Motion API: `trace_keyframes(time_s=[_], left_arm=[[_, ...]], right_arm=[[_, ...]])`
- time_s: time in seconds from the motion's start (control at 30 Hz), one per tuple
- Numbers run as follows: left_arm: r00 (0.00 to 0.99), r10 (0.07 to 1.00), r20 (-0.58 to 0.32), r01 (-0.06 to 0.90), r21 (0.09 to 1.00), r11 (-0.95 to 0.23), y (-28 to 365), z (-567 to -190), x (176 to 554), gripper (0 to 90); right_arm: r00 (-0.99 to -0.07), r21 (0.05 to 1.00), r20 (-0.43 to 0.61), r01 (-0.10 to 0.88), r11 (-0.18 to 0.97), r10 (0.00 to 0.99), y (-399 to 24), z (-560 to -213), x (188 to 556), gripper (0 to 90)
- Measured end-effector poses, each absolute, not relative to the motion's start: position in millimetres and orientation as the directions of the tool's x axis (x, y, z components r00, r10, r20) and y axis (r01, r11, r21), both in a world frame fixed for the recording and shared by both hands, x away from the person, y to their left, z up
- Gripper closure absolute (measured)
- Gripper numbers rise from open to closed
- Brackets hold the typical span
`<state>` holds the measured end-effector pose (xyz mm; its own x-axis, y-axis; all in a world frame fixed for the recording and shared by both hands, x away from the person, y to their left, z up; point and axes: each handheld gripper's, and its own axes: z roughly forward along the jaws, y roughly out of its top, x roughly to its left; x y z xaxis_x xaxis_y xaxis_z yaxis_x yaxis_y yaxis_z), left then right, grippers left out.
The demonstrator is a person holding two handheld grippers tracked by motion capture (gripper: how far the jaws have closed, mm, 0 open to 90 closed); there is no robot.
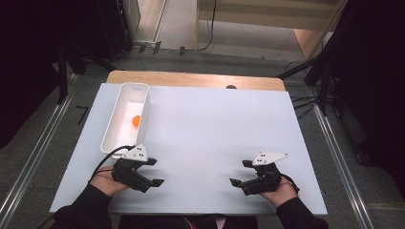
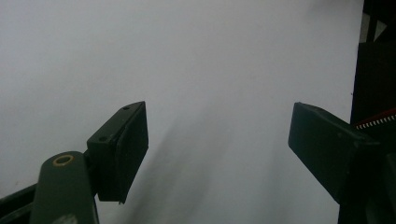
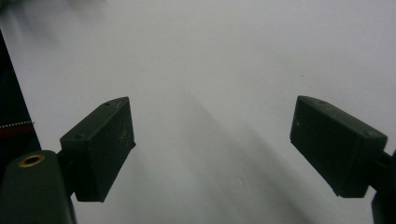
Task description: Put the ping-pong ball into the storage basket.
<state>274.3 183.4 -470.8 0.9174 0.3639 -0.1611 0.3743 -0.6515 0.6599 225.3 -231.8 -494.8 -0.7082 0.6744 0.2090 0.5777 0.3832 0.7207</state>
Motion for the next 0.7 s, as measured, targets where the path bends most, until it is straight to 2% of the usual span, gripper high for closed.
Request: trace_keyframes(time_s=[0.7], left_arm=[[0.920, 0.354, -0.170, 0.374, 0.648, -0.663, 187.7, -473.6, 271.2, 20.5]], right_arm=[[-0.708, 0.716, 0.213, 0.582, 0.385, 0.674, -231.3, -494.9, 224.8, 12.2]])
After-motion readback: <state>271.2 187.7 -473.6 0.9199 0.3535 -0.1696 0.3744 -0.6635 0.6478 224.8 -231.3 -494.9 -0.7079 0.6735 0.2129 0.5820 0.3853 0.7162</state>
